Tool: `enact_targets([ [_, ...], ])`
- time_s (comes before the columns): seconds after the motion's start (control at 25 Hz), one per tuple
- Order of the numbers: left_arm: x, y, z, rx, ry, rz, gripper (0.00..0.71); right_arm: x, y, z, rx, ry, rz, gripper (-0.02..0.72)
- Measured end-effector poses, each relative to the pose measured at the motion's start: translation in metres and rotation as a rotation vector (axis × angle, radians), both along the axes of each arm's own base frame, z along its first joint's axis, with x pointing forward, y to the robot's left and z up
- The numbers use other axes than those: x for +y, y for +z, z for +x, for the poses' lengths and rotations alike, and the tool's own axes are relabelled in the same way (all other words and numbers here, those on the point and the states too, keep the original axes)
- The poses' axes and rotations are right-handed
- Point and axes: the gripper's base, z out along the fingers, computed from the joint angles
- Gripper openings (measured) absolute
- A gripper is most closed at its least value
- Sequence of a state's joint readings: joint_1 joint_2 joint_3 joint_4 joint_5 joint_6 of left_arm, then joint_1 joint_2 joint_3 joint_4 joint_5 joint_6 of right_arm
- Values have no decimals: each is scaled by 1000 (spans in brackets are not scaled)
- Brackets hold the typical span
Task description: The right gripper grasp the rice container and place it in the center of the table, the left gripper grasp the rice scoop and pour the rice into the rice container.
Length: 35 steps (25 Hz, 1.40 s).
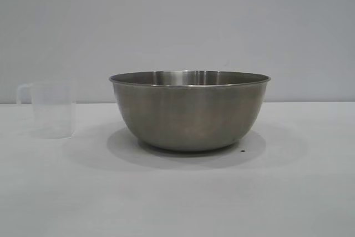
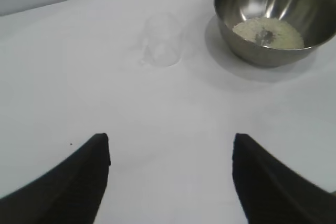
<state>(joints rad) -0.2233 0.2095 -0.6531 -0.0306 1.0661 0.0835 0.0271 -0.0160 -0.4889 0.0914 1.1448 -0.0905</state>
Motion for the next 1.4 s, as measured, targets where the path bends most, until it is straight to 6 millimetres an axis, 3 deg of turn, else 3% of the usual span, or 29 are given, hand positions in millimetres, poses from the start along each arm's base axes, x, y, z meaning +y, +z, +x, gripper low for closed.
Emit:
enact_targets([
  [0.52, 8, -43, -23, -34, 51, -34, 436, 0, 0, 0, 0, 0, -1, 399],
  [1.4, 9, -51, -22, 5, 62, -25, 436, 0, 0, 0, 0, 0, -1, 399],
])
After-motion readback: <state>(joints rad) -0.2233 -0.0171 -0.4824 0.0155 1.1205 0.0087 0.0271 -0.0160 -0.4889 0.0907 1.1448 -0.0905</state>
